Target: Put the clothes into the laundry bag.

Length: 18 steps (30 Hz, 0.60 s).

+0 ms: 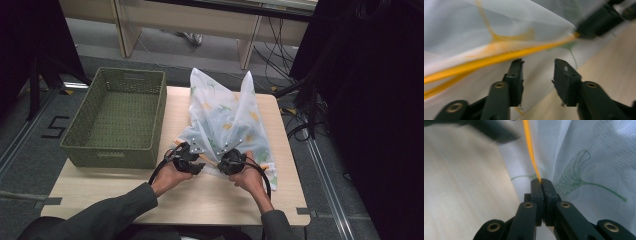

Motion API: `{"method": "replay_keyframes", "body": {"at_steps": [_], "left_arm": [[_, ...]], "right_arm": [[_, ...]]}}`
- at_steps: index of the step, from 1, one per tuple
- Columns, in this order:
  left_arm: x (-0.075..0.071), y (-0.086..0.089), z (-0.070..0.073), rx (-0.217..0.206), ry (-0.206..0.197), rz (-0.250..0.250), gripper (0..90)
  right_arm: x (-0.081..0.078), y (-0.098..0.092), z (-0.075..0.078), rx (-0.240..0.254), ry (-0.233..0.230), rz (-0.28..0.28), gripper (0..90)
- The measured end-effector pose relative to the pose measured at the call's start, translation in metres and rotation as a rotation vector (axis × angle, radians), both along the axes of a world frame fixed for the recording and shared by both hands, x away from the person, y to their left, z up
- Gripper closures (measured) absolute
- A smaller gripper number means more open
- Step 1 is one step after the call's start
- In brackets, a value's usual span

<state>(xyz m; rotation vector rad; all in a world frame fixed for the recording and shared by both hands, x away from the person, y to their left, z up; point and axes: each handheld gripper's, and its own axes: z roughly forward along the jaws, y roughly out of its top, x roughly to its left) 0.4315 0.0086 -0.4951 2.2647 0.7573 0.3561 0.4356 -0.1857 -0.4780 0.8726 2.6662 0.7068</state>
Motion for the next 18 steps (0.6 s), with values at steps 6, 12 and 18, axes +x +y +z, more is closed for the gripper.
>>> {"method": "replay_keyframes", "body": {"at_steps": [6,12,18], "left_arm": [[0.001,-0.014,-0.008,0.038,0.046,-0.091,47.1],[0.006,-0.021,-0.009,0.039,0.039,-0.095,76.2],[-0.004,-0.022,-0.008,0.057,0.044,-0.107,89.3]], "right_arm": [[0.007,-0.002,-0.002,0.01,0.012,-0.034,89.9],[0.008,-0.004,0.001,0.031,0.003,-0.02,89.9],[0.003,-0.003,0.004,0.026,-0.002,0.002,89.9]]}}
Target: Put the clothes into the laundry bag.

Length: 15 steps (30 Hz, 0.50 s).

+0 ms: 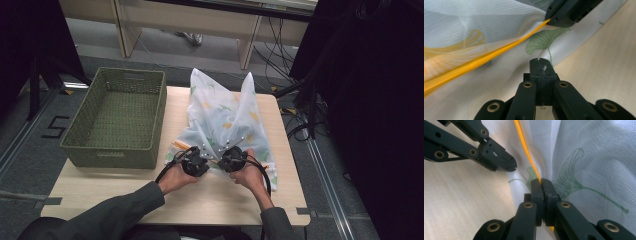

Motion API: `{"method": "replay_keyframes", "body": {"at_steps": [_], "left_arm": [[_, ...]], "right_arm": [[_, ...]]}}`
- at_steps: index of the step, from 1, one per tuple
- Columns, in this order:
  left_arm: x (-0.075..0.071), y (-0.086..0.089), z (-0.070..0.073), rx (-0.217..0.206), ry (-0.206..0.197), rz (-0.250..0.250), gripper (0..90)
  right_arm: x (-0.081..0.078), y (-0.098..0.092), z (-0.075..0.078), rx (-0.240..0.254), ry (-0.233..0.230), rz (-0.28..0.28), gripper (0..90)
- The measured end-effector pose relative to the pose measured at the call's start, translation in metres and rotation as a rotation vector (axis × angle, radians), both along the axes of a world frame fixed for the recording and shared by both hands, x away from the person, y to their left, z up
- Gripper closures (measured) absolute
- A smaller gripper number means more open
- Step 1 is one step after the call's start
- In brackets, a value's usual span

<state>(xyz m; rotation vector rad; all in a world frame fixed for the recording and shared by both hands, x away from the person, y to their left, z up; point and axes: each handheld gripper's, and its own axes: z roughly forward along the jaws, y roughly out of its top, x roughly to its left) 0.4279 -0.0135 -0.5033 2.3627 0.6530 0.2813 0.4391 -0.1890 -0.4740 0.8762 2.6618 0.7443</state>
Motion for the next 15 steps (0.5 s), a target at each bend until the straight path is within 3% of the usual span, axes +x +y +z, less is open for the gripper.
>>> {"method": "replay_keyframes", "body": {"at_steps": [2,3,4,5,6,7,8,9,10,11,13,15], "left_arm": [[-0.008,0.005,-0.001,-0.034,0.033,-0.013,89.3],[-0.012,0.009,0.0,-0.032,0.036,-0.036,89.3],[-0.015,0.012,0.001,-0.01,0.031,-0.059,89.3],[-0.02,0.011,0.0,-0.037,0.039,-0.032,89.3],[-0.022,0.014,0.0,-0.027,0.033,-0.054,89.3],[-0.025,0.015,-0.001,-0.04,0.042,-0.044,89.3],[-0.026,0.02,-0.001,-0.014,0.046,-0.078,89.3],[-0.026,0.021,0.0,-0.016,0.048,-0.086,89.3],[-0.028,0.021,-0.001,-0.036,0.05,-0.069,89.3],[-0.028,0.023,0.0,-0.009,0.045,-0.087,89.4],[-0.03,0.023,-0.001,-0.013,0.031,-0.088,89.3],[-0.031,0.024,-0.001,-0.012,0.034,-0.087,89.4]], "right_arm": [[-0.006,0.002,0.003,-0.012,0.005,0.031,89.9],[-0.012,0.005,0.005,-0.016,0.028,0.024,89.9],[-0.014,0.006,0.005,-0.021,0.023,0.064,89.9],[-0.016,0.008,0.004,-0.025,0.031,0.069,89.9],[-0.017,0.011,0.003,-0.028,0.031,0.085,89.9],[-0.018,0.014,0.0,-0.037,0.038,0.093,89.9],[-0.018,0.016,-0.002,-0.05,0.035,0.094,89.9],[-0.017,0.02,-0.006,-0.054,0.043,0.086,89.9],[-0.014,0.021,-0.009,-0.071,0.02,0.084,90.0],[-0.01,0.022,-0.011,-0.077,0.012,0.069,90.0],[-0.003,0.024,-0.012,-0.058,-0.004,0.035,90.0],[0.004,0.026,-0.011,-0.072,-0.026,0.008,90.0]]}}
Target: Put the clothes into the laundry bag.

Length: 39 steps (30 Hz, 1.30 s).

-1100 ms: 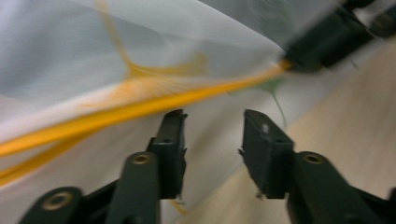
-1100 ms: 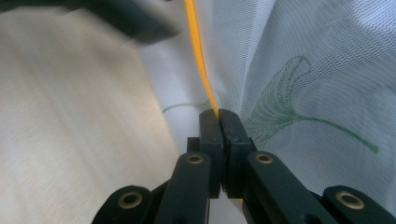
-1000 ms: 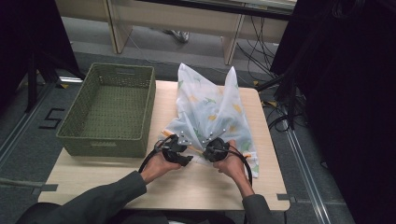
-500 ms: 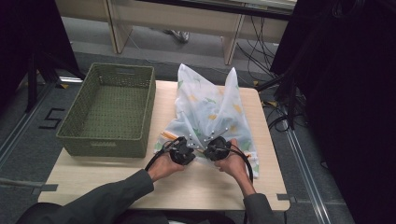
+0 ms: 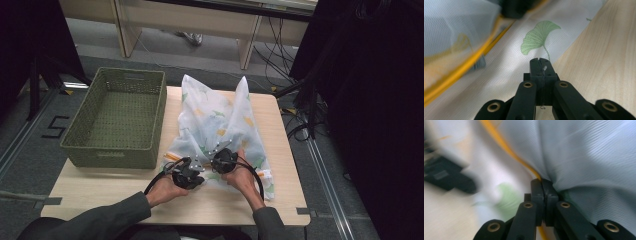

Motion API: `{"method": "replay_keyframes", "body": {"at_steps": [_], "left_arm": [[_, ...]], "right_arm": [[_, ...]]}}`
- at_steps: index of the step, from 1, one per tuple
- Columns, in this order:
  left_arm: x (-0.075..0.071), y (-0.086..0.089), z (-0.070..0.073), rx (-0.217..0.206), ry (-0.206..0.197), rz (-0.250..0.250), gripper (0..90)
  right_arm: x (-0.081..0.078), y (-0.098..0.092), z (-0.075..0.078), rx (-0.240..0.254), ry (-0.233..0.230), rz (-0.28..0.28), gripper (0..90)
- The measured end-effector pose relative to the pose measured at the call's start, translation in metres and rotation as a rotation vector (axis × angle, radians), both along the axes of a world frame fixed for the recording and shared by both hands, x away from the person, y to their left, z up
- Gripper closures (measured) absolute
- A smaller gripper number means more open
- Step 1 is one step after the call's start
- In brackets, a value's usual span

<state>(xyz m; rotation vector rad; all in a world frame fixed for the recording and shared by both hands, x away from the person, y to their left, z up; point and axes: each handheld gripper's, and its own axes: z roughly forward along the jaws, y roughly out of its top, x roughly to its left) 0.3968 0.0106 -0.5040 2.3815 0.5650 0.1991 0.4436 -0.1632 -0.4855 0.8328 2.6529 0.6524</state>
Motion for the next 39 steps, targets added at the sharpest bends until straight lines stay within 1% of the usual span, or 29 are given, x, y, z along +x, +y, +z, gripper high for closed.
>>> {"method": "replay_keyframes", "body": {"at_steps": [1,2,6,8,9,10,11,12,13,15,16,17,18,19,20,23,24,25,26,27,28,30,31,33,34,35,36,38,39], "left_arm": [[-0.002,0.0,-0.001,-0.01,0.007,0.011,89.4],[-0.002,0.0,-0.001,-0.007,-0.011,0.002,89.4],[-0.004,0.001,-0.001,-0.014,0.005,0.008,89.4],[-0.005,0.0,-0.003,-0.039,0.007,0.033,89.4],[-0.003,0.002,-0.001,-0.004,-0.005,-0.004,89.3],[-0.003,0.003,-0.001,-0.01,-0.002,-0.001,89.3],[-0.004,0.001,-0.003,-0.049,0.017,0.035,89.3],[-0.002,0.003,-0.002,-0.026,0.009,0.012,89.2],[-0.003,0.003,-0.003,-0.036,0.022,0.022,89.1],[-0.003,0.004,-0.002,-0.031,0.022,0.021,88.8],[-0.003,0.003,-0.002,-0.031,0.013,0.018,88.7],[-0.003,0.002,-0.003,-0.041,0.008,0.026,88.7],[-0.003,0.003,-0.002,-0.02,0.008,0.016,88.7],[-0.003,0.003,-0.002,-0.021,0.008,0.018,88.6],[-0.003,0.003,-0.002,-0.02,0.008,0.019,88.5],[-0.003,0.002,-0.002,-0.021,0.006,0.021,88.5],[-0.006,-0.001,-0.004,-0.062,0.017,0.061,88.5],[-0.004,0.001,-0.002,-0.029,0.008,0.029,88.4],[-0.006,-0.001,-0.002,-0.045,0.003,0.038,88.3],[-0.008,-0.004,-0.003,-0.068,0.014,0.065,88.3],[-0.008,-0.003,-0.002,-0.042,0.0,0.029,88.1],[-0.01,-0.006,-0.003,-0.067,0.001,0.038,87.0],[-0.012,-0.008,-0.003,-0.086,0.029,0.056,85.6],[-0.011,-0.006,0.0,-0.066,0.033,0.016,80.1],[-0.014,-0.008,-0.001,-0.115,0.047,0.043,80.0],[-0.016,-0.008,0.001,-0.131,0.065,0.034,78.9],[-0.017,-0.008,0.003,-0.134,0.068,0.015,75.6],[-0.024,-0.007,0.011,-0.164,0.038,0.014,66.5],[-0.025,-0.001,0.018,-0.132,0.001,0.005,63.2]], "right_arm": [[0.005,0.001,0.0,0.003,-0.012,-0.016,90.0],[0.01,0.0,-0.002,0.007,-0.034,-0.025,90.0],[0.028,0.003,-0.002,-0.005,-0.048,-0.068,90.0],[0.036,0.003,-0.002,0.003,-0.063,-0.08,90.0],[0.039,0.002,-0.002,0.002,-0.057,-0.076,90.0],[0.043,0.002,-0.003,0.007,-0.058,-0.066,90.0],[0.042,0.001,-0.002,0.005,-0.057,-0.077,90.0],[0.043,-0.001,-0.002,0.016,-0.045,-0.067,90.0],[0.042,-0.002,-0.002,0.011,-0.053,-0.05,90.0],[0.037,-0.002,0.002,0.026,-0.04,-0.029,90.0],[0.032,-0.002,0.004,0.039,-0.026,-0.049,90.0],[0.029,-0.004,0.009,0.032,-0.039,-0.024,90.0],[0.027,-0.004,0.011,0.038,-0.041,0.007,90.0],[0.02,-0.004,0.015,0.046,-0.024,-0.013,90.0],[0.017,-0.005,0.019,0.039,-0.025,0.034,90.0],[0.001,-0.007,0.031,0.043,-0.039,0.09,90.0],[-0.004,-0.008,0.033,0.044,-0.023,0.096,90.0],[-0.01,-0.008,0.034,0.032,-0.014,0.095,90.0],[-0.011,-0.009,0.034,0.022,-0.026,0.125,90.0],[-0.015,-0.01,0.032,0.012,-0.004,0.123,90.0],[-0.014,-0.012,0.027,0.003,0.001,0.147,90.0],[-0.018,-0.017,0.02,-0.009,0.022,0.131,90.0],[-0.018,-0.018,0.019,0.001,0.03,0.115,89.9],[-0.021,-0.022,0.025,0.038,0.031,0.092,89.6],[-0.021,-0.024,0.026,0.047,0.005,0.117,89.0],[-0.021,-0.025,0.027,0.047,-0.003,0.127,86.7],[-0.024,-0.026,0.026,0.049,-0.004,0.106,78.9],[-0.025,-0.032,0.028,0.083,-0.002,0.069,71.3],[-0.025,-0.037,0.032,0.104,-0.008,0.084,69.4]]}}
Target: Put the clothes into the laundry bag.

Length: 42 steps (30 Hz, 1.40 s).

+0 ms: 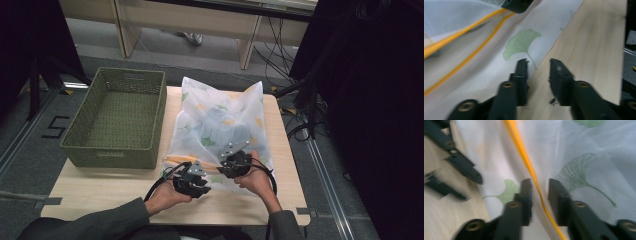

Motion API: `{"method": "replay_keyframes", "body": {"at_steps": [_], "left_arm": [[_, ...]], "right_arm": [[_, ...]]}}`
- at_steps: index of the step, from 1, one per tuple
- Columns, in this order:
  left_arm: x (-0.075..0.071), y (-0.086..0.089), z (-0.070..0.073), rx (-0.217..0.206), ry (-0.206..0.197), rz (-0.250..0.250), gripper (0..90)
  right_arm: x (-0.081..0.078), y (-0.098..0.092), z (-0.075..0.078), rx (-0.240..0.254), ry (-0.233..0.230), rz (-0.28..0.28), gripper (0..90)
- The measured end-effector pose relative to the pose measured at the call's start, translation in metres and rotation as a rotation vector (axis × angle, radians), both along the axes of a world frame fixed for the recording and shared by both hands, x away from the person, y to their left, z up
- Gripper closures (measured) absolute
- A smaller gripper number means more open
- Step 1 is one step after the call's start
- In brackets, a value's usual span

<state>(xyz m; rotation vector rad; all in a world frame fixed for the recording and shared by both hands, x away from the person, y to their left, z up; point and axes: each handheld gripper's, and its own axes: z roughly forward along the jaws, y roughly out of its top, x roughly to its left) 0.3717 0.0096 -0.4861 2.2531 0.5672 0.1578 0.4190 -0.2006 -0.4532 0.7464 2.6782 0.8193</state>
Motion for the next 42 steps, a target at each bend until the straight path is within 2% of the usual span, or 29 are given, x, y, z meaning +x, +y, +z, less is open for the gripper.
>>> {"method": "replay_keyframes", "body": {"at_steps": [1,2,3,4,5,6,8,11,12,14,15,19,20,21,22,24,25,26,28,30,32,33,35,36,37,38,39,41,42], "left_arm": [[-0.004,0.002,0.004,-0.045,0.014,-0.003,62.1],[-0.006,0.007,0.008,-0.064,0.022,0.006,60.1],[-0.006,0.014,0.014,-0.067,0.009,0.02,58.2],[-0.006,0.022,0.018,-0.058,0.002,0.034,55.6],[-0.005,0.028,0.021,-0.062,-0.001,0.039,53.7],[-0.006,0.034,0.024,-0.076,0.002,0.062,53.3],[-0.006,0.048,0.029,-0.086,-0.004,0.1,50.9],[-0.007,0.066,0.035,-0.091,-0.015,0.119,47.3],[-0.009,0.072,0.036,-0.096,-0.014,0.124,45.9],[-0.011,0.082,0.038,-0.065,-0.036,0.124,43.8],[-0.013,0.084,0.038,-0.074,-0.033,0.138,42.6],[-0.017,0.101,0.036,-0.037,-0.053,0.132,37.0],[-0.018,0.103,0.036,-0.035,-0.049,0.141,36.4],[-0.02,0.107,0.036,-0.037,-0.048,0.137,35.6],[-0.021,0.111,0.036,-0.048,-0.055,0.138,33.5],[-0.024,0.118,0.035,-0.056,-0.056,0.155,29.8],[-0.026,0.122,0.035,-0.069,-0.058,0.155,27.3],[-0.028,0.126,0.034,-0.078,-0.058,0.167,24.6],[-0.03,0.13,0.031,-0.101,-0.049,0.187,19.7],[-0.033,0.138,0.029,-0.08,-0.065,0.176,15.2],[-0.038,0.142,0.028,-0.097,-0.07,0.189,15.1],[-0.04,0.144,0.028,-0.09,-0.089,0.19,15.2],[-0.043,0.147,0.027,-0.054,-0.086,0.183,15.3],[-0.046,0.147,0.027,-0.064,-0.084,0.182,15.6],[-0.049,0.149,0.027,-0.058,-0.093,0.185,16.0],[-0.051,0.151,0.029,-0.049,-0.082,0.174,16.8],[-0.053,0.151,0.028,-0.065,-0.115,0.172,18.0],[-0.054,0.155,0.029,-0.03,-0.114,0.154,17.0],[-0.056,0.155,0.028,-0.041,-0.1,0.158,17.0]], "right_arm": [[-0.002,-0.006,0.007,0.029,0.006,-0.029,66.1],[-0.003,-0.014,0.013,0.065,-0.046,-0.033,62.3],[-0.007,-0.021,0.02,0.107,-0.052,-0.08,60.9],[-0.009,-0.032,0.029,0.139,-0.052,-0.099,59.9],[-0.011,-0.04,0.034,0.151,-0.094,-0.099,58.9],[-0.014,-0.045,0.037,0.174,-0.09,-0.139,57.6],[-0.017,-0.061,0.042,0.149,-0.151,-0.176,56.3],[-0.023,-0.077,0.04,0.153,-0.127,-0.267,52.1],[-0.024,-0.081,0.039,0.145,-0.135,-0.276,51.0],[-0.027,-0.088,0.037,0.149,-0.12,-0.299,49.2],[-0.029,-0.091,0.035,0.153,-0.122,-0.31,47.6],[-0.033,-0.098,0.032,0.152,-0.14,-0.329,44.0],[-0.036,-0.098,0.032,0.165,-0.126,-0.346,43.6],[-0.036,-0.099,0.032,0.172,-0.139,-0.329,43.2],[-0.039,-0.099,0.032,0.189,-0.122,-0.353,42.3],[-0.042,-0.1,0.031,0.197,-0.138,-0.348,39.6],[-0.044,-0.1,0.031,0.21,-0.129,-0.361,39.3],[-0.046,-0.101,0.031,0.209,-0.153,-0.37,38.7],[-0.052,-0.1,0.031,0.233,-0.127,-0.389,37.6],[-0.057,-0.1,0.03,0.247,-0.145,-0.385,36.5],[-0.062,-0.098,0.028,0.258,-0.146,-0.377,35.2],[-0.065,-0.097,0.028,0.27,-0.141,-0.373,34.8],[-0.07,-0.096,0.027,0.272,-0.138,-0.359,34.5],[-0.074,-0.093,0.027,0.284,-0.118,-0.37,34.4],[-0.076,-0.094,0.026,0.276,-0.147,-0.355,34.0],[-0.079,-0.092,0.026,0.284,-0.149,-0.353,33.7],[-0.082,-0.091,0.026,0.282,-0.147,-0.356,33.6],[-0.089,-0.087,0.023,0.281,-0.142,-0.346,32.9],[-0.09,-0.085,0.022,0.292,-0.131,-0.333,32.1]]}}
